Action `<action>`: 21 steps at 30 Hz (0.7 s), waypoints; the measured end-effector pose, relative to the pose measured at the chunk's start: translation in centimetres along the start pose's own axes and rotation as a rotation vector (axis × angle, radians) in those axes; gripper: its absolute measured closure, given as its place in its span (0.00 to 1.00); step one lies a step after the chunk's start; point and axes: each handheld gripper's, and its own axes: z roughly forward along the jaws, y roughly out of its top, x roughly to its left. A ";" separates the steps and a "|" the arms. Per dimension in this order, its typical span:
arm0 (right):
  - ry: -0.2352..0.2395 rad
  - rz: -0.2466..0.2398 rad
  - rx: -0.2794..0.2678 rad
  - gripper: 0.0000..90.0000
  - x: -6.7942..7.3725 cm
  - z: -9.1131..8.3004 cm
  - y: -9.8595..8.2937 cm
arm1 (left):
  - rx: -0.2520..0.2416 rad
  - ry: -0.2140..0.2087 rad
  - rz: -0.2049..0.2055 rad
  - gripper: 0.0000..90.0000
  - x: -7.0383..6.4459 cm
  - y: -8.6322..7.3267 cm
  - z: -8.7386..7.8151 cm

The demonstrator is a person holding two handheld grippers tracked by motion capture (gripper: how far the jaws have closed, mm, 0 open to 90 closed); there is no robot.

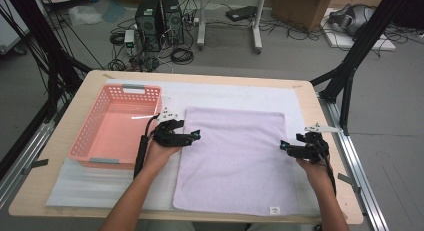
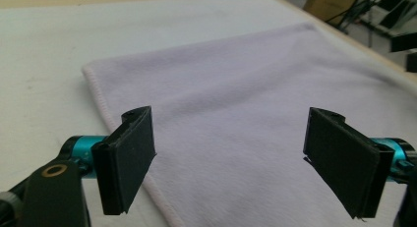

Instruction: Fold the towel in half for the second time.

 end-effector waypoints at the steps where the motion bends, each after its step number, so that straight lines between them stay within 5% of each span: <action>1: 0.001 0.003 0.007 0.33 -0.1 0.2 0.2 | 0.013 0.015 -0.006 0.23 0.2 0.1 0.3; 6: -0.030 0.051 0.027 0.37 -0.9 1.5 0.9 | 0.054 0.035 -0.018 0.24 0.4 0.1 1.8; 15: -0.088 0.064 0.109 0.37 -1.6 3.8 0.6 | 0.149 0.081 -0.038 0.26 0.1 -0.6 3.6; 21: -0.099 0.046 0.111 0.54 -1.6 4.0 0.7 | 0.140 0.142 -0.046 0.37 0.4 -0.5 3.7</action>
